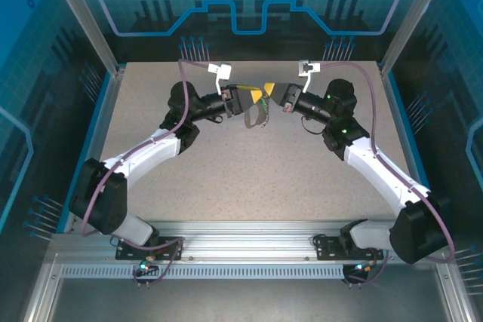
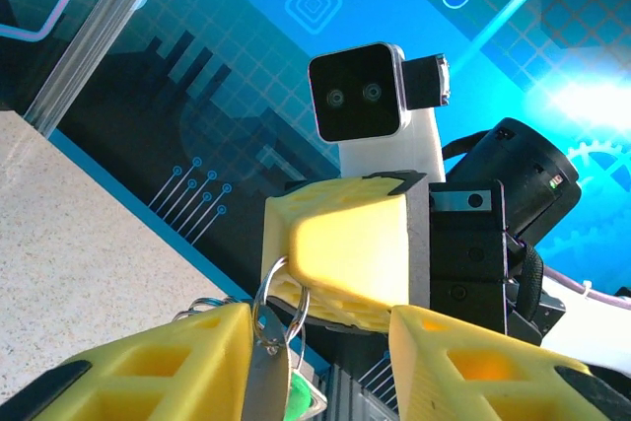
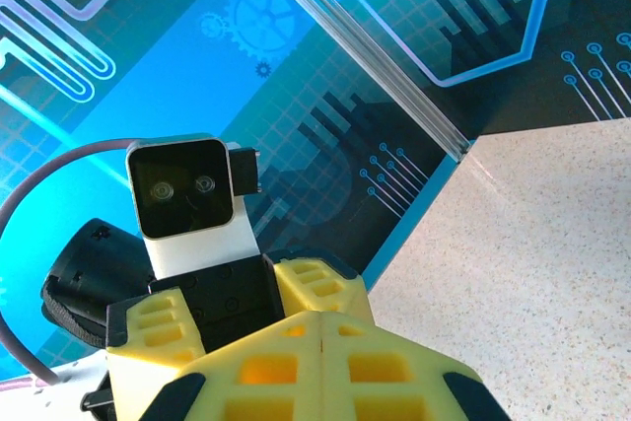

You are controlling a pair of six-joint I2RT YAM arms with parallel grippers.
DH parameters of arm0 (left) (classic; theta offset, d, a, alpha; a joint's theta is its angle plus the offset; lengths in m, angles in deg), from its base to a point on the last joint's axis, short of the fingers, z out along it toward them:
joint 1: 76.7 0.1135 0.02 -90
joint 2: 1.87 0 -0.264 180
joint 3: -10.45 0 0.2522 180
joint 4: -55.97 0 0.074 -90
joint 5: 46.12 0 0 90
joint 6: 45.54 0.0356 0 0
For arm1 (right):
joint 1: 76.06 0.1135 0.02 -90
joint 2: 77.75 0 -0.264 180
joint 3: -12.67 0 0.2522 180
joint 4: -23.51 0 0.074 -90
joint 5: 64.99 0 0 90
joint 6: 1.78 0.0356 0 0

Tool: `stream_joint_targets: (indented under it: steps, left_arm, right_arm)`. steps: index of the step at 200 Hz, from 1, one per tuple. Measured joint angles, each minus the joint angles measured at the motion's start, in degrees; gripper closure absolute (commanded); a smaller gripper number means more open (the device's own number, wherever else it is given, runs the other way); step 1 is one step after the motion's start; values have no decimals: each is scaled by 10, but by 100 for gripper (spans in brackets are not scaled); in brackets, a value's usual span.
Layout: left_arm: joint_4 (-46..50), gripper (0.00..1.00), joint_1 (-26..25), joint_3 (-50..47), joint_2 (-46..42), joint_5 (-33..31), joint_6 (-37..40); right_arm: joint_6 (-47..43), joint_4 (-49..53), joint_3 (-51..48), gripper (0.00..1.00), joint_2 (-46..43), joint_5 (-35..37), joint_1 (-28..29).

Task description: Put the keys on the keyring

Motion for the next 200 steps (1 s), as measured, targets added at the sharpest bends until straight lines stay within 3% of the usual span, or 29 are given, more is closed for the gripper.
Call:
stream_joint_targets:
  steps: [45,200]
  left_arm:
    - [12,54,0,6,0,7,4]
    - [30,100,7,13,2,25,13]
  right_arm:
    - [-4,6,0,100,2,-16,-1]
    - [-17,20,8,100,2,-45,-2]
